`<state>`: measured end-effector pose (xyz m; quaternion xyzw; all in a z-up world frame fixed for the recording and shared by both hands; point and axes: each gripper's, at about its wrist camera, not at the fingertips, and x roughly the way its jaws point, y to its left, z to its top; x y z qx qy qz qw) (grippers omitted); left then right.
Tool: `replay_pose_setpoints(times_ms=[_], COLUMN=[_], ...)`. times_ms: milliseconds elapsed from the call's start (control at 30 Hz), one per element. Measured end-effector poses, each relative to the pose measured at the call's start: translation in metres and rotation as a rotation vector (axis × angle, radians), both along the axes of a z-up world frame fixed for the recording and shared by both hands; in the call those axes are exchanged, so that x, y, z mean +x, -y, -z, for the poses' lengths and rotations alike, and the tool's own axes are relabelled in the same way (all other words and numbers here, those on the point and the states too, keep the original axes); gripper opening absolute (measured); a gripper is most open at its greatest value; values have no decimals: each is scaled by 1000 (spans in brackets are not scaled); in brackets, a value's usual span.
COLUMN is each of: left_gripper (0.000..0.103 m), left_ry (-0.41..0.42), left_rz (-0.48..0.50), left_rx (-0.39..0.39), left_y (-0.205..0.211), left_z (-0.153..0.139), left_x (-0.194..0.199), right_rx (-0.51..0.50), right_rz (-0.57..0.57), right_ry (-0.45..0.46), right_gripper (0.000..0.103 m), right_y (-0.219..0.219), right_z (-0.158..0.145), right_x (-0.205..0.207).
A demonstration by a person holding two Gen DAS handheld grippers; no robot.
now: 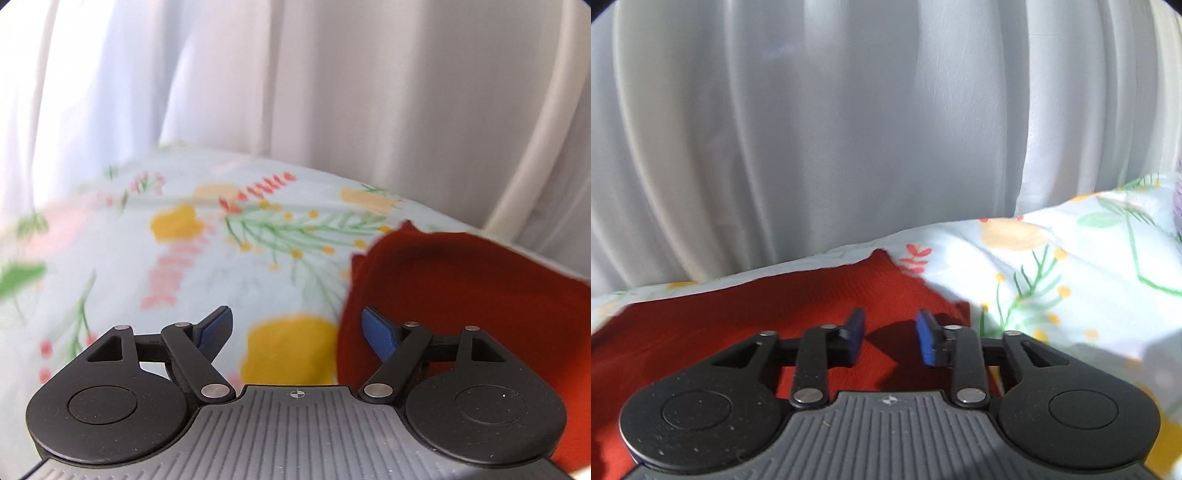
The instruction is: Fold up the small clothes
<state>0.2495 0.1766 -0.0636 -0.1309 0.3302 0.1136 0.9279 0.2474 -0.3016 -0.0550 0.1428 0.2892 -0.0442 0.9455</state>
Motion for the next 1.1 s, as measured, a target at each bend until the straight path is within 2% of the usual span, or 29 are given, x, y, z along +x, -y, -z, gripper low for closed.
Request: replay_pose_setpoints(times_ms=[67,100,133,167,200,267,333,433,567,633,700,767,833,867,967,1033,1100], left_gripper=[83,83,82,82,80,76,76,77,75,69,58,51,47,40,21,18,17], left_ry=[-11,-34,-48,-22,-31,-53,-18,-31,42,79,87,82,82,77,59,48,61], left_rz=[37,39,46,44,53,67,95,85,6,-31,-42,-35,-23,-20,-54,-72,-55], left_rx=[-247,-356,-432,-434,-444,-530,-628,-666,-810,-812,-823,-841,-838,-840,-896,-936,-921], left_y=[-13,-15,-17,-16,-15,-15,-15,-13,-28,-33,-36,-35,-33,-33,-36,-40,-40], left_z=[5,10,14,15,15,15,17,29,42,46,49,52,53,54,63,69,66], left_x=[-22,-31,-37,-44,-47,-51,-52,-42,-40,-35,-28,-18,-7,-2,9,11,11], right_rx=[72,100,118,132,152,176,187,205,197,204,194,176,133,111,60,28,-10], right_rz=[-53,-70,-80,-82,-87,-113,-125,-158,-205,-239,-269,-301,-335,-356,-424,-455,-474], right_ry=[15,22,28,26,12,-24,-29,-9,-8,-18,-37,-59,-71,-68,-51,-21,2], right_gripper=[55,58,63,64,64,64,64,64,63,59,52,42,27,24,20,20,20], right_y=[-4,-6,-9,-11,-12,-15,-18,-25,-42,-53,-67,-85,-108,-120,-160,-184,-206], right_z=[-4,-5,-5,-3,-2,3,2,-1,-4,-6,-7,-7,-8,-7,-6,-6,-3], right_x=[-31,-46,-57,-65,-71,-74,-77,-81,-81,-78,-72,-63,-52,-48,-36,-30,-24])
